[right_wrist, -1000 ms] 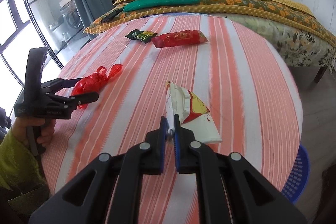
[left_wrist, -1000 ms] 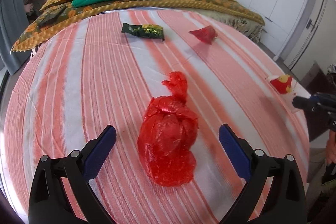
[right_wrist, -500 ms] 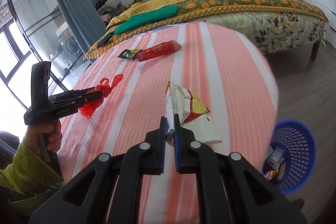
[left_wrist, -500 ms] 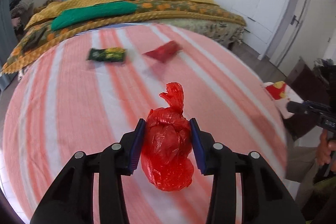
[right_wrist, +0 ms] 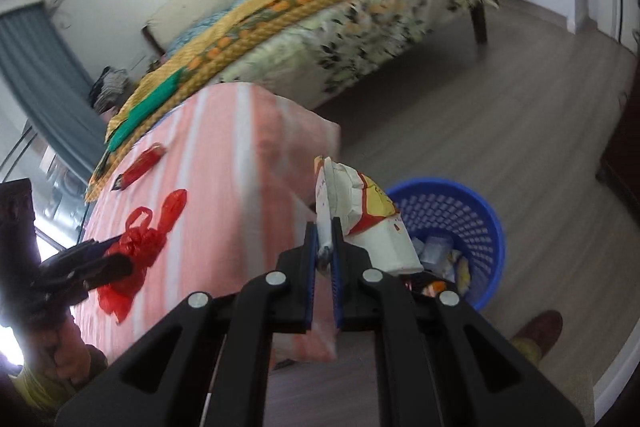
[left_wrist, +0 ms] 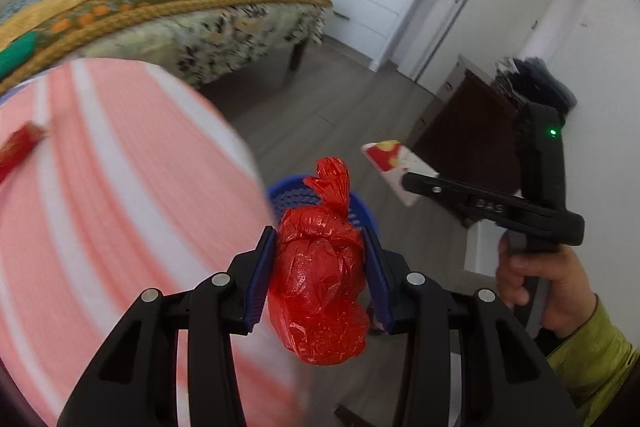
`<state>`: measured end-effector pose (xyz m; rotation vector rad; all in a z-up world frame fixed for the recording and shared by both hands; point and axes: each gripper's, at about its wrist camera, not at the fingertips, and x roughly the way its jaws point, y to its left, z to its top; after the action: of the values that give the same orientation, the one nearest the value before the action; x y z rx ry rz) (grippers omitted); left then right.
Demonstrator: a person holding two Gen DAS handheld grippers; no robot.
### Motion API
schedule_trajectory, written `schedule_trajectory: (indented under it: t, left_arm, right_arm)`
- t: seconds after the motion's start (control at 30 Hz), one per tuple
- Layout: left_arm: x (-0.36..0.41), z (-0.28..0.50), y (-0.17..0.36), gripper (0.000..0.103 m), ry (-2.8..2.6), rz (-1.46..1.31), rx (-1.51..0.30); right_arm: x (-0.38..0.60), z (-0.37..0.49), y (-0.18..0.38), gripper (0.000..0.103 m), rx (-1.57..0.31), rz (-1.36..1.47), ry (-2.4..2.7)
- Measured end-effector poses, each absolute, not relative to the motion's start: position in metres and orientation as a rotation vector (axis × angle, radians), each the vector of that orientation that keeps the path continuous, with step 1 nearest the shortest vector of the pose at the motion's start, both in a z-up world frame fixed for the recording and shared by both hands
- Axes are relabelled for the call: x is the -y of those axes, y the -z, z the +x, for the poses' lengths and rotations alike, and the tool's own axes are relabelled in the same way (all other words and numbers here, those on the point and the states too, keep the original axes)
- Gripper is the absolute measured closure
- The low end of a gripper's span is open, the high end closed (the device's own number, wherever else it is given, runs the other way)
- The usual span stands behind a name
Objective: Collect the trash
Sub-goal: 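Carry the red bag and paper wrapper over the wastebasket and open both tools, then return both open tools over the bed toward the remaining trash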
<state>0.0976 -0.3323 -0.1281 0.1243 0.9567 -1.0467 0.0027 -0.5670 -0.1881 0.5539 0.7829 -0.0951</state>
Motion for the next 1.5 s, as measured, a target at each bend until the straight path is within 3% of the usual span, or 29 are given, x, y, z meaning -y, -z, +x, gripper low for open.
schedule_trajectory:
  t: [0.2,0.43,0.47,0.53,0.57,0.6,0.63,0.67,0.73,0.8,0.87,0.9,0.97,1.17,1.5]
  left_arm:
    - [0.427,0.094,0.175,0.060,1.067,0.198,-1.019]
    - [0.484,0.114,0.235,0.059,1.013,0.249,-1.062]
    - [0.489,0.116,0.241,0.055,1.005,0.255,-1.063]
    - [0.498,0.121,0.251,0.035,0.991,0.257,-1.065]
    - [0.500,0.123,0.253,0.029,0.982,0.258,-1.059]
    - [0.503,0.125,0.255,0.026,0.974,0.261,-1.055]
    - [0.504,0.125,0.253,0.025,0.966,0.264,-1.051]
    - [0.503,0.126,0.251,0.023,0.966,0.261,-1.046]
    - [0.497,0.126,0.240,0.020,0.976,0.237,-1.014]
    - [0.488,0.123,0.224,0.015,0.977,0.216,-0.980]
    - [0.473,0.117,0.202,0.012,0.991,0.194,-0.941]
    - [0.464,0.113,0.191,0.011,0.998,0.192,-0.921]
    - [0.438,0.104,0.169,0.009,1.007,0.201,-0.873]
    - [0.340,0.088,0.142,0.005,0.943,0.261,-0.811]
    - [0.142,0.124,0.162,0.006,0.566,0.245,-0.887]
  right_arm:
    - [0.631,0.007,0.244,0.096,-0.824,0.756,0.144]
    - [0.686,0.020,0.306,0.096,-0.860,0.929,0.170]
    - [0.690,0.023,0.313,0.096,-0.869,0.945,0.169]
    - [0.697,0.029,0.329,0.093,-0.886,0.972,0.172]
    - [0.699,0.030,0.335,0.086,-0.889,0.978,0.186]
    - [0.703,0.031,0.341,0.061,-0.897,0.977,0.206]
    - [0.705,0.031,0.344,0.050,-0.896,0.979,0.212]
    - [0.705,0.031,0.345,0.045,-0.889,0.981,0.220]
    - [0.705,0.028,0.343,0.044,-0.885,0.976,0.228]
    - [0.702,0.024,0.332,0.035,-0.884,0.935,0.259]
    - [0.694,0.021,0.316,0.032,-0.873,0.879,0.293]
    - [0.685,0.018,0.301,0.023,-0.867,0.832,0.313]
    - [0.671,0.015,0.281,0.015,-0.860,0.753,0.349]
    - [0.586,-0.009,0.224,0.014,-0.798,0.517,0.344]
    - [0.388,0.040,0.186,0.013,-0.814,0.257,0.039]
